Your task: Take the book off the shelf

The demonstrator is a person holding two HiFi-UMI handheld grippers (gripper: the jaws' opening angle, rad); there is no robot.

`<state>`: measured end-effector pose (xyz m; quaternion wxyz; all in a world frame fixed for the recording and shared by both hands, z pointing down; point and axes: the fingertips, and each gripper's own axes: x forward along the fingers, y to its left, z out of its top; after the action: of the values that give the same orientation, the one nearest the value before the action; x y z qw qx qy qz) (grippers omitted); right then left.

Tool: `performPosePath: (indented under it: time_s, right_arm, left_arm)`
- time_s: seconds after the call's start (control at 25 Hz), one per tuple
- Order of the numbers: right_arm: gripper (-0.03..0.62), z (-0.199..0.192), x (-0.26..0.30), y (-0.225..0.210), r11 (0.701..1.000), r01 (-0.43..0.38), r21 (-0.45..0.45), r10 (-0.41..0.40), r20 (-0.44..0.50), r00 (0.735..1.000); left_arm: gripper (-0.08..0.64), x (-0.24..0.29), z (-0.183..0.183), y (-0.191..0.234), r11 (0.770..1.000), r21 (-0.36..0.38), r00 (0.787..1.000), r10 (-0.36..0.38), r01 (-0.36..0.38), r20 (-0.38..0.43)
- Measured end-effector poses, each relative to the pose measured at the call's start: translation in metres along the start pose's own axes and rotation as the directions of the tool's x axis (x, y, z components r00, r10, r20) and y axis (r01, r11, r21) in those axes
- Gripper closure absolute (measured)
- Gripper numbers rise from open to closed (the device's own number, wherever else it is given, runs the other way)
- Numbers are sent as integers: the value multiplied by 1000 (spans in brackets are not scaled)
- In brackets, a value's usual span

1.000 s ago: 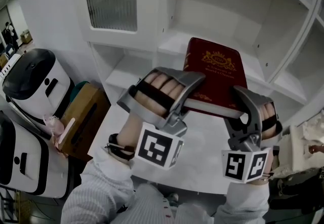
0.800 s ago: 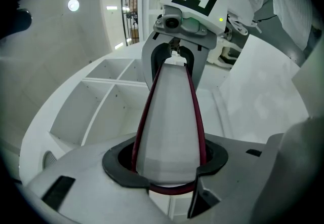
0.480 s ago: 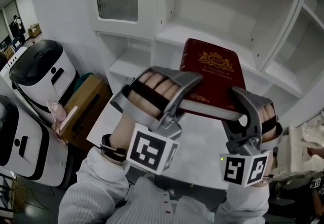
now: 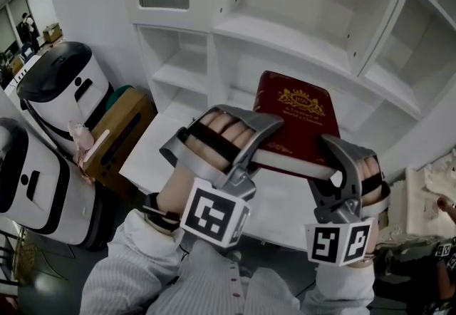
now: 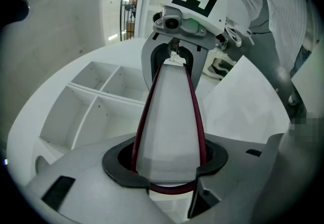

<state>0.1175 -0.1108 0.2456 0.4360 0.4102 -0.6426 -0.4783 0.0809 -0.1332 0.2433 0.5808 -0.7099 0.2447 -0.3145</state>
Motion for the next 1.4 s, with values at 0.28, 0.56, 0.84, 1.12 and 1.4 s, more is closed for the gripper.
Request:
performPosePath:
  time_s: [0.28,0.56,0.84,1.12,1.4]
  right_arm:
    - [364,-24,-23,41,994,-91,61,92,-21,995]
    - [364,-40,-32,84,972,-183,150,189,-30,981]
    - [364,-52,-38,134,917,-306,255,319,-12,948]
    - [365,-59,-43,178,849,-395,350,420,5,907]
    - [368,-58,-53,204,793,-470,388,495,39,868]
  left_arm:
    - [331,8,29,-43,995,-51,996,-89,90,22]
    - [331,16,43,-89,973,-90,976,-210,215,58]
    - [331,20,51,-144,920,-147,930,-350,363,108]
    - [331,24,57,-191,848,-190,868,-469,494,163]
    - [331,16,64,-221,772,-255,813,-541,582,216]
